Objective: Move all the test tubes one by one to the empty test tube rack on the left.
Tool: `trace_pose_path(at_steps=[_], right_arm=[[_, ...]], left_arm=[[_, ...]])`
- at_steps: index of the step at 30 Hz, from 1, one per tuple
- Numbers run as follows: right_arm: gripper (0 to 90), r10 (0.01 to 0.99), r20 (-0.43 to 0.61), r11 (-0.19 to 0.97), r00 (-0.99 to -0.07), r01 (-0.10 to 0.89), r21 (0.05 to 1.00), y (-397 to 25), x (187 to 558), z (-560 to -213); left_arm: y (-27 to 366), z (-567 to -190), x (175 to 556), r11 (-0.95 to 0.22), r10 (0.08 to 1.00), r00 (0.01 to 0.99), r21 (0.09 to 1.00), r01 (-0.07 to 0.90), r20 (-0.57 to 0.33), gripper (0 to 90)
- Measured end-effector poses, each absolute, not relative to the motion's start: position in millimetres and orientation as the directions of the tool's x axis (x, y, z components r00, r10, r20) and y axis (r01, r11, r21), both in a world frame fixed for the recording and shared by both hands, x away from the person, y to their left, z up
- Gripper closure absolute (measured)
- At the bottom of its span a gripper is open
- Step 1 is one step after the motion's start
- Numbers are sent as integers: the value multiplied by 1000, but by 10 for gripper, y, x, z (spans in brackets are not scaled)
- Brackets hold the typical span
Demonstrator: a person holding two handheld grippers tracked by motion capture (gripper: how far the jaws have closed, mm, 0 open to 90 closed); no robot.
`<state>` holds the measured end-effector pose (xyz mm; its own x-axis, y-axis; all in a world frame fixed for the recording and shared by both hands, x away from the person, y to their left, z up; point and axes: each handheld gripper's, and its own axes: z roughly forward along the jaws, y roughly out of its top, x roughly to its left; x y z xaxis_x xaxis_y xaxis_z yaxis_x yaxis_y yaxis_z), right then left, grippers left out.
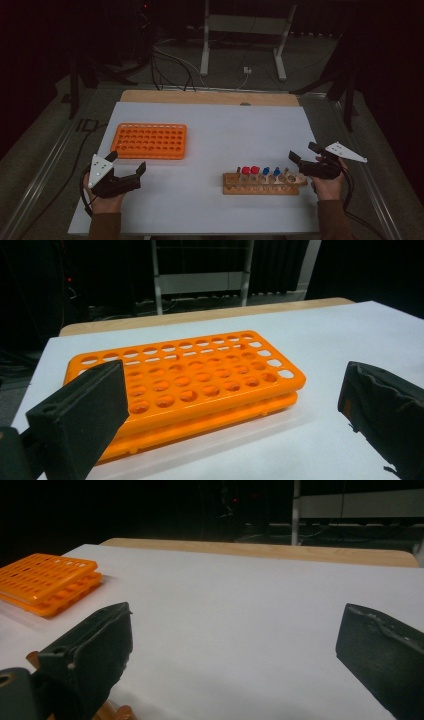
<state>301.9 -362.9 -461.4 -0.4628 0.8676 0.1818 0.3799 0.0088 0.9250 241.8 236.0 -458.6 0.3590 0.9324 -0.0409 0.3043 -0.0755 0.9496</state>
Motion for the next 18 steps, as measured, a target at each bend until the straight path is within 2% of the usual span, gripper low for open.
trace_pose_path(at_steps=[12,18], right_arm=[[24,842,230,-22,-488,394,919,-3672,2944,-4501],[92,820,216,12,-530,393,919,-3669,2863,-4398]], left_arm=[[2388,-4555,2353,-59,932,358,953,296,-53,4],[2428,-4562,2319,-52,936,348,952,303,-60,4]])
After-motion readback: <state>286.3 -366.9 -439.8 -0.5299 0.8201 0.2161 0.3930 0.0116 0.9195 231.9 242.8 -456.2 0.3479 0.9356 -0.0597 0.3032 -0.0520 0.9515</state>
